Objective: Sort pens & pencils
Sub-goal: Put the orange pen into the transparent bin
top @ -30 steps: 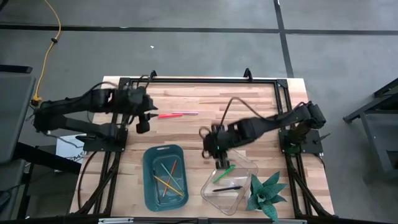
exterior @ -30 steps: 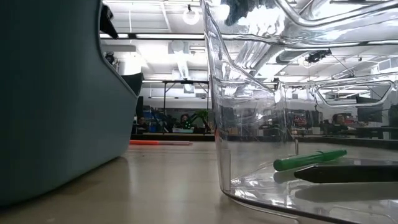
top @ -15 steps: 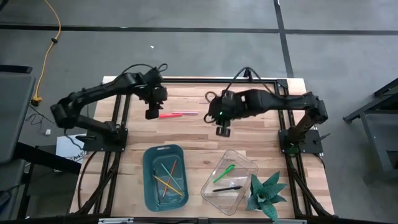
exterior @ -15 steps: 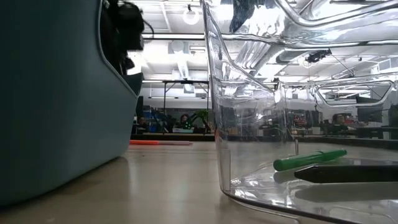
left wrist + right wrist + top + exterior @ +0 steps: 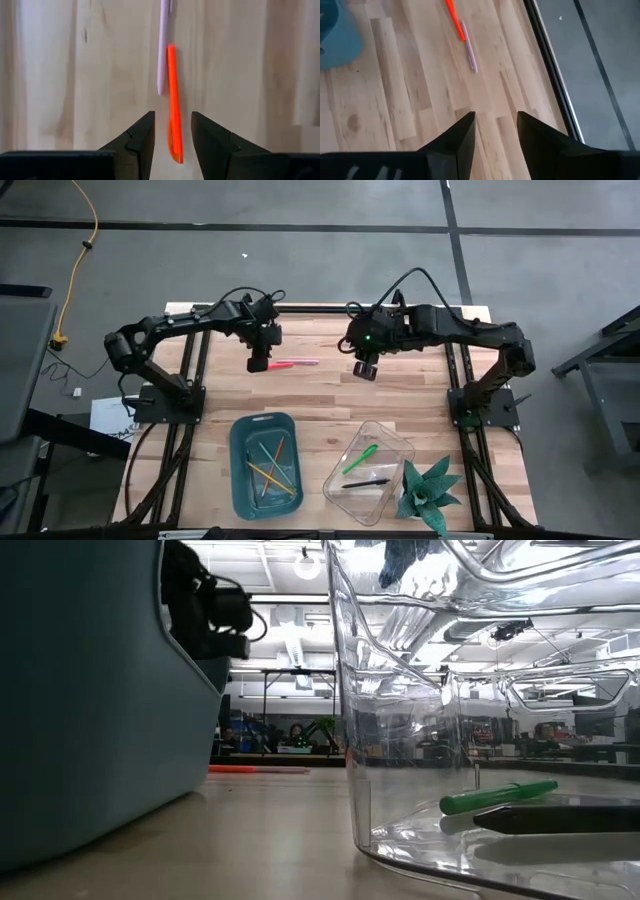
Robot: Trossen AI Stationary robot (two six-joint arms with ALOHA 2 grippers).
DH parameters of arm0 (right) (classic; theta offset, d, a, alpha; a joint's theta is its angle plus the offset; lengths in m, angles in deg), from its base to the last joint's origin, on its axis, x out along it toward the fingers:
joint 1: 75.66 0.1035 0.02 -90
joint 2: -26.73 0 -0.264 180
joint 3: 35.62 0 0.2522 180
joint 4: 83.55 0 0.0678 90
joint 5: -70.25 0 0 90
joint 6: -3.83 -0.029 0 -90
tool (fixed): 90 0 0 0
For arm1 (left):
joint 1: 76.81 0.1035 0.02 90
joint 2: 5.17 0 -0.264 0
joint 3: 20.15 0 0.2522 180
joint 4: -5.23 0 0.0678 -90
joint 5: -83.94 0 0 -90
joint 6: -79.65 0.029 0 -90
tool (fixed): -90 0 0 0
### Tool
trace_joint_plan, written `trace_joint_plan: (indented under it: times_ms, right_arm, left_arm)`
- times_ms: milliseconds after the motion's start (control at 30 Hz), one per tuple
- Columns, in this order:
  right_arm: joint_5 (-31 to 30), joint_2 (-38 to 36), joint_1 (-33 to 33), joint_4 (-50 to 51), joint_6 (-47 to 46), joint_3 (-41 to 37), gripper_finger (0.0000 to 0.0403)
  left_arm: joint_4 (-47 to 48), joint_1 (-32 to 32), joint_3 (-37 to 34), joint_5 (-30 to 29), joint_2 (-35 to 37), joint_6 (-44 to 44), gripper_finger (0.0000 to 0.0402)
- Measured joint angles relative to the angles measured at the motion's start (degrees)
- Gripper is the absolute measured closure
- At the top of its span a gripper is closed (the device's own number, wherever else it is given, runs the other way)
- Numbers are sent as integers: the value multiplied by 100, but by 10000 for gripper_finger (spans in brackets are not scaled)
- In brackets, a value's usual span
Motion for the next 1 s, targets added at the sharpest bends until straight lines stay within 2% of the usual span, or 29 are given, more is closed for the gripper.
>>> trace_joint_plan:
  times_ms: [200, 400, 767, 1000]
  right_arm:
    - [-2, -10, -30, -4, 114, 0, 266]
    - [-1, -10, -29, -6, 162, 0, 266]
    - [0, -8, -35, -12, 244, 0, 266]
    - [0, -6, -33, -11, 239, 0, 266]
  left_arm:
    - [-439, 10, -872, -50, 4, -208, 289]
    - [-822, 10, -1329, -289, 13, -457, 289]
    - [-1447, 10, -1597, -533, 17, -713, 289]
    - [-1503, 10, -1597, -271, -87, -713, 289]
